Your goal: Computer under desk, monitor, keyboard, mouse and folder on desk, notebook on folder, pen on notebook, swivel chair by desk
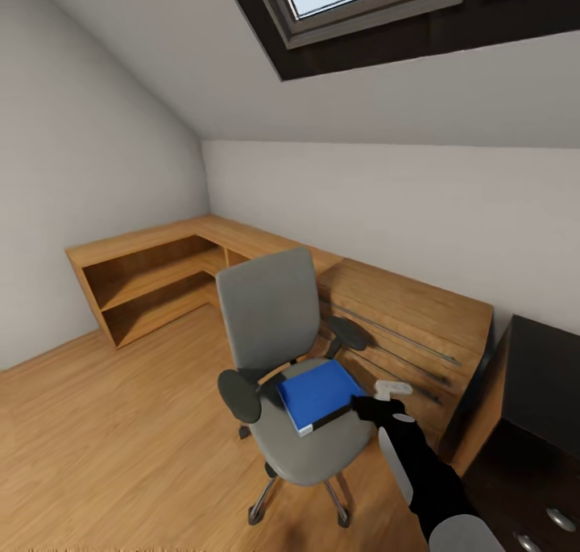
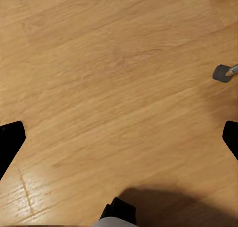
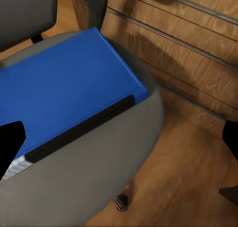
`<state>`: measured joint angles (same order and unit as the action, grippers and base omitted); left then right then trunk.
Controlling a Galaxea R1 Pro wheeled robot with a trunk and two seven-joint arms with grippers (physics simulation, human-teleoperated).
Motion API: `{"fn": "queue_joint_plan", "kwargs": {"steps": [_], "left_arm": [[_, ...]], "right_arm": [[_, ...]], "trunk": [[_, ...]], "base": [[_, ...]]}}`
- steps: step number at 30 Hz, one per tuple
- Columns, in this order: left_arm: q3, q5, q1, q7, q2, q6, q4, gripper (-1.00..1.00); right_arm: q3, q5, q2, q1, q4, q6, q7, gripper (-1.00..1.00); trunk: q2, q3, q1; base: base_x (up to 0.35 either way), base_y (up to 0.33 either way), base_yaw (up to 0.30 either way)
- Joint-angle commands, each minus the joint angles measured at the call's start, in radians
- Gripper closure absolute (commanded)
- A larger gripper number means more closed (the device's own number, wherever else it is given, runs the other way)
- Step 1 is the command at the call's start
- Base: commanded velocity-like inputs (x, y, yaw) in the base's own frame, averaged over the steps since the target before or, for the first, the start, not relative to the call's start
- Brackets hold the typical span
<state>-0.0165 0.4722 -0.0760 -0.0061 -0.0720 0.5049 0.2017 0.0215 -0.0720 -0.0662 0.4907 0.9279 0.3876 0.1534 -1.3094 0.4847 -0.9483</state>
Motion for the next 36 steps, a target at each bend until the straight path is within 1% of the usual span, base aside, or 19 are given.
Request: {"fn": "queue_joint_plan", "kwargs": {"steps": [1,17,25,31,36], "left_arm": [[-0.002,0.003,-0.001,-0.001,0.000,0.003,-0.001,-1.00],[-0.002,0.003,-0.001,-0.001,0.000,0.003,-0.001,-1.00],[-0.002,0.003,-0.001,-0.001,0.000,0.003,-0.001,-1.00],[-0.001,0.002,-0.001,-0.001,0.001,0.005,-0.001,-1.00],[-0.002,0.002,-0.001,-0.002,0.000,0.006,-0.001,-1.00]], "right_arm": [[0.002,-0.007,0.000,0.000,0.002,0.004,0.008,-1.00],[0.004,-0.006,0.000,0.000,0.002,0.002,0.007,-1.00],[0.004,-0.006,0.002,0.000,0.003,0.001,0.006,-1.00],[0.002,-0.002,0.007,0.000,-0.001,-0.005,0.005,-1.00],[0.002,0.000,0.010,0.000,-0.015,-0.051,0.005,-1.00]], "trunk": [[-0.001,0.002,0.000],[-0.001,0.018,0.000],[-0.001,0.027,0.000],[-0.001,0.029,0.000],[-0.001,0.029,0.000]], "base": [[0.024,0.000,0.207],[0.014,0.000,0.215],[0.291,0.000,0.190],[0.110,0.000,0.052],[0.016,0.000,0.006]]}}
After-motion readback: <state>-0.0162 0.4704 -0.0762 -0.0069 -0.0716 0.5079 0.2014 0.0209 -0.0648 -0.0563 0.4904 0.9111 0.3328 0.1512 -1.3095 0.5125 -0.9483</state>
